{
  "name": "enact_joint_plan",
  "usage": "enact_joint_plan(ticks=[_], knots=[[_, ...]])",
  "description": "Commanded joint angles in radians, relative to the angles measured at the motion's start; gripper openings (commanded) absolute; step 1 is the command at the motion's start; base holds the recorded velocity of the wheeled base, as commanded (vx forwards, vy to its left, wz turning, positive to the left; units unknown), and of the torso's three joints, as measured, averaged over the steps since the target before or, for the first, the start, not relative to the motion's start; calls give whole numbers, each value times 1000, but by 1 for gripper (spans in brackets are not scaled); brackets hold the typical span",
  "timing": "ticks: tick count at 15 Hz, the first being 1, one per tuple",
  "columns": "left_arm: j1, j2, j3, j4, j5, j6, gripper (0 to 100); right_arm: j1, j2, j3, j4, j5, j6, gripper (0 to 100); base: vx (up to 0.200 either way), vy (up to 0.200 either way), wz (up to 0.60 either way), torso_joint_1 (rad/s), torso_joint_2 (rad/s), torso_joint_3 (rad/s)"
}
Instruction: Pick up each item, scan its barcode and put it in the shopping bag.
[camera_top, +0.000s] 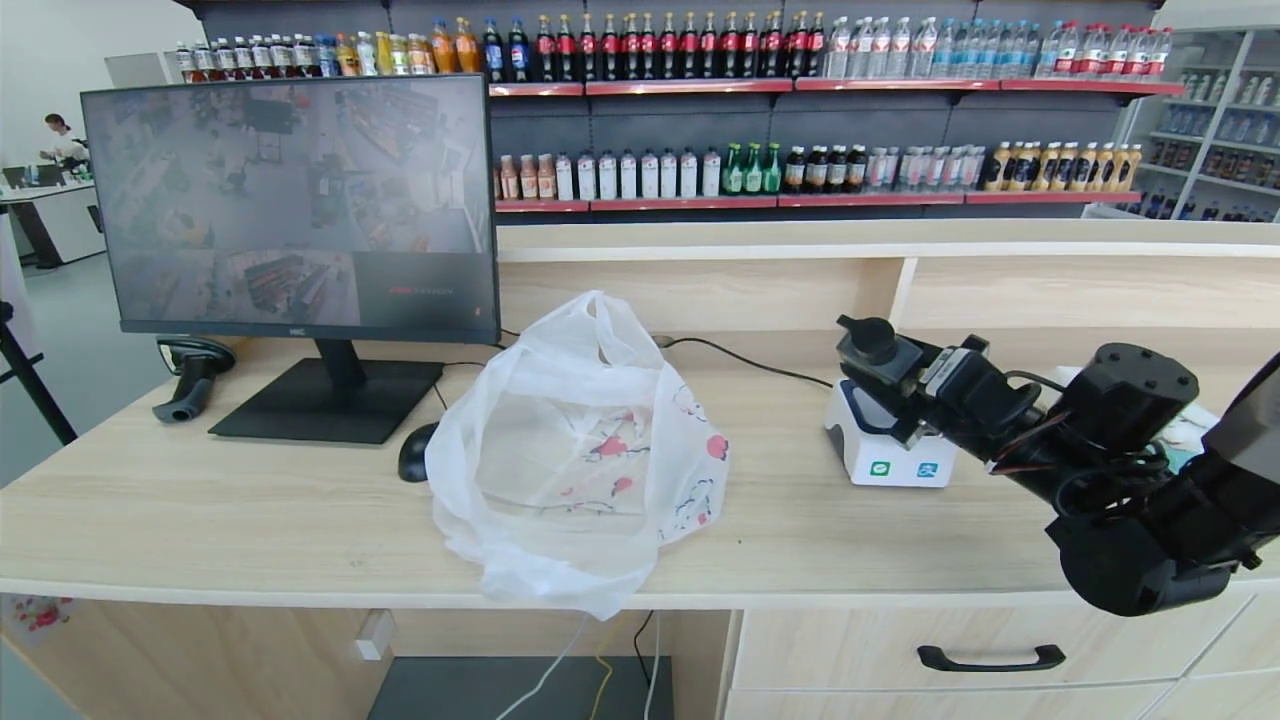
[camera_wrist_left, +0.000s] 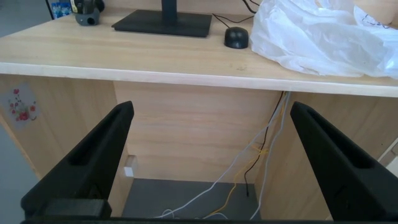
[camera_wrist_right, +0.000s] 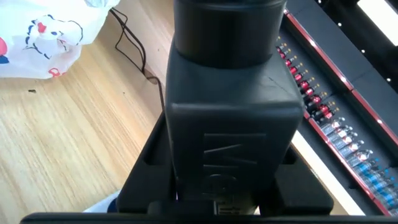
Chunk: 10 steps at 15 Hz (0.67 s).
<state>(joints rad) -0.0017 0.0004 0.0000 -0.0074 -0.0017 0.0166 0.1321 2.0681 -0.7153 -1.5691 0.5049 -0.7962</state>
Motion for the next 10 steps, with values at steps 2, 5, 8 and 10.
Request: enact_joint_plan(ticks=[2, 5, 8, 10], knots=[[0, 0, 0, -2, 0, 2, 100, -16, 12, -3, -2, 0, -1, 0, 0, 0, 0, 0, 0, 0], [0, 0, 0, -2, 0, 3, 100, -16, 14, 5, -2, 0, -3, 0, 0, 0, 0, 0, 0, 0], [2, 0, 0, -2, 0, -1, 100, -19, 15, 34, -2, 0, -15, 0, 0, 0, 0, 0, 0, 0], [0, 0, 0, -2, 0, -1, 100, -23, 15, 34, -2, 0, -15, 0, 0, 0, 0, 0, 0, 0]])
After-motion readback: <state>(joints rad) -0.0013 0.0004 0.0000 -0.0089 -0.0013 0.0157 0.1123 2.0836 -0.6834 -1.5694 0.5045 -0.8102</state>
